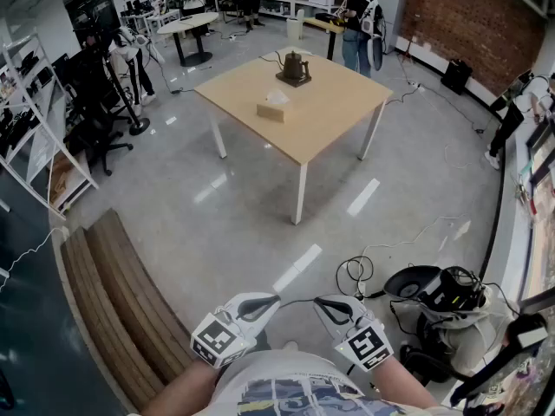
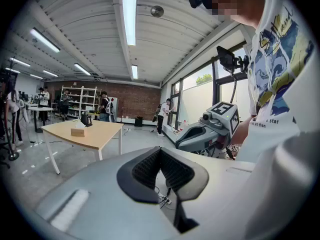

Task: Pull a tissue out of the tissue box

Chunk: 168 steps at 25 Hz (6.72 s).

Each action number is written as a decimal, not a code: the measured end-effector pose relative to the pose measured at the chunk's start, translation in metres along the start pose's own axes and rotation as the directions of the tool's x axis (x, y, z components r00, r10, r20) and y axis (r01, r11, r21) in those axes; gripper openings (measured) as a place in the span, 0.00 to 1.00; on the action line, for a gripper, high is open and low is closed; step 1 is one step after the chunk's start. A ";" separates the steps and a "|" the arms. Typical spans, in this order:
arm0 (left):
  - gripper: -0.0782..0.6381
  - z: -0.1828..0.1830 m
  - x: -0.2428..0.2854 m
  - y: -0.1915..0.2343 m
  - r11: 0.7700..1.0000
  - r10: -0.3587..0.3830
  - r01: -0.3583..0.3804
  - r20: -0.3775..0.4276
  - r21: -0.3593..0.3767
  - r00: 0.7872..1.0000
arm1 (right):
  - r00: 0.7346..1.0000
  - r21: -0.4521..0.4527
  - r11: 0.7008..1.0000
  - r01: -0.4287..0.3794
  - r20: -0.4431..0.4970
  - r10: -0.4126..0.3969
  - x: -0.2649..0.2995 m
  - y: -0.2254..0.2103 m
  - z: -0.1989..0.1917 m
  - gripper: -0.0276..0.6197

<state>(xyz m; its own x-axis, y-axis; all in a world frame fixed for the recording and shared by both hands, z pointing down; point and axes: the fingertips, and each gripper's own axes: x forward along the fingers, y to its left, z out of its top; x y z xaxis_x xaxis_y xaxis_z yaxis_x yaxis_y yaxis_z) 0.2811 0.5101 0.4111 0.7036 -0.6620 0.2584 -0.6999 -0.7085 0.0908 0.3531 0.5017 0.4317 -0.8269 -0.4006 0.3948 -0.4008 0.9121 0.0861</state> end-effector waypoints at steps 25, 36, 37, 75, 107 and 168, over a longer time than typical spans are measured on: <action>0.11 -0.002 -0.031 0.064 0.997 0.075 -0.073 0.047 -0.034 0.996 | 0.999 0.018 0.999 -0.036 0.014 0.035 0.061 -0.014 0.017 0.05; 0.11 -0.001 -0.062 0.176 0.999 0.044 -0.044 0.000 -0.018 0.999 | 1.000 0.042 0.999 -0.022 -0.016 0.023 0.168 -0.028 0.074 0.05; 0.11 0.002 -0.066 0.189 0.999 0.041 -0.041 -0.001 -0.013 0.999 | 1.000 0.042 0.999 -0.020 -0.021 0.021 0.179 -0.030 0.079 0.05; 0.11 0.087 0.081 0.475 0.999 0.051 -0.051 -0.003 -0.017 0.999 | 0.998 0.060 0.996 -0.060 0.010 0.059 0.394 -0.282 0.144 0.05; 0.11 0.099 0.113 0.704 0.964 -0.265 0.265 -0.011 0.033 0.964 | 0.978 0.158 0.965 0.207 -0.055 -0.200 0.580 -0.383 0.206 0.05; 0.11 0.145 0.252 0.796 0.990 0.105 -0.112 -0.086 -0.082 0.991 | 0.940 0.210 0.976 -0.062 -0.316 0.128 0.708 -0.707 0.025 0.23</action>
<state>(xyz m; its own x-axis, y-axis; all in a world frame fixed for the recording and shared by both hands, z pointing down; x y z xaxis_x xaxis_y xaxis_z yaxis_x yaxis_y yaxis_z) -0.0806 -0.2561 0.4093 0.6133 -0.7088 0.3485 -0.7818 -0.6077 0.1398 0.0412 -0.4291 0.6270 -0.7037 -0.2322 0.6715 -0.4226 0.8965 -0.1329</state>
